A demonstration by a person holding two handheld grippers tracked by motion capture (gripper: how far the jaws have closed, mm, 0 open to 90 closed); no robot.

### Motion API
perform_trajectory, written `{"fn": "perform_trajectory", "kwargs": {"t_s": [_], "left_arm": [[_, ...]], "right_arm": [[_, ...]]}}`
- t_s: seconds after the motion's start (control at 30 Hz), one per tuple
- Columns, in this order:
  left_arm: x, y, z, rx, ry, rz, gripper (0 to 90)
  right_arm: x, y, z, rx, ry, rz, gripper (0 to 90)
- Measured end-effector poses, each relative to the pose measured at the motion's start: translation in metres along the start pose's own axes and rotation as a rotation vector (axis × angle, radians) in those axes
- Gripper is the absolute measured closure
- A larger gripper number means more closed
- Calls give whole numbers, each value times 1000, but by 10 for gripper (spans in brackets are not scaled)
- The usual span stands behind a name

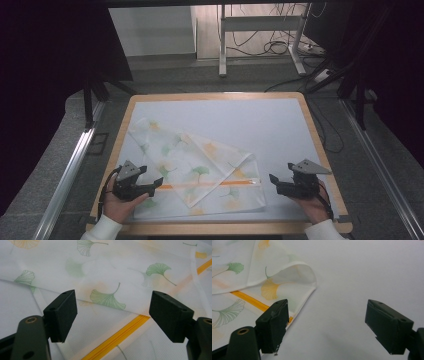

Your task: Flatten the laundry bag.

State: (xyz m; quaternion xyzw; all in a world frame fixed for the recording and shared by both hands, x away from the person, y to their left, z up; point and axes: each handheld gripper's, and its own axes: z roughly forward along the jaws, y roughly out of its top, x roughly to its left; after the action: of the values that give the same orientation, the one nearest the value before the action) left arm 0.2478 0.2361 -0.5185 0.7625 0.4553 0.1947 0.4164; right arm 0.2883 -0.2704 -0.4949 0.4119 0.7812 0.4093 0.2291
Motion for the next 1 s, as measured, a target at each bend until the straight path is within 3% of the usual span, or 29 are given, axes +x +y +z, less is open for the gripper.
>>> {"fn": "perform_trajectory", "kwargs": {"t_s": [0.23, 0.47, 1.0], "left_arm": [[-4, -5, -3, 12, 21, 25, 245], [-1, -5, -4, 6, 37, 22, 249], [-1, -1, 0, 4, 26, 16, 251]], "right_arm": [[4, 5, 5, 7, 38, -13, 248], [6, 5, 3, 12, 49, -15, 257], [15, 6, 11, 78, 103, -45, 296]]}}
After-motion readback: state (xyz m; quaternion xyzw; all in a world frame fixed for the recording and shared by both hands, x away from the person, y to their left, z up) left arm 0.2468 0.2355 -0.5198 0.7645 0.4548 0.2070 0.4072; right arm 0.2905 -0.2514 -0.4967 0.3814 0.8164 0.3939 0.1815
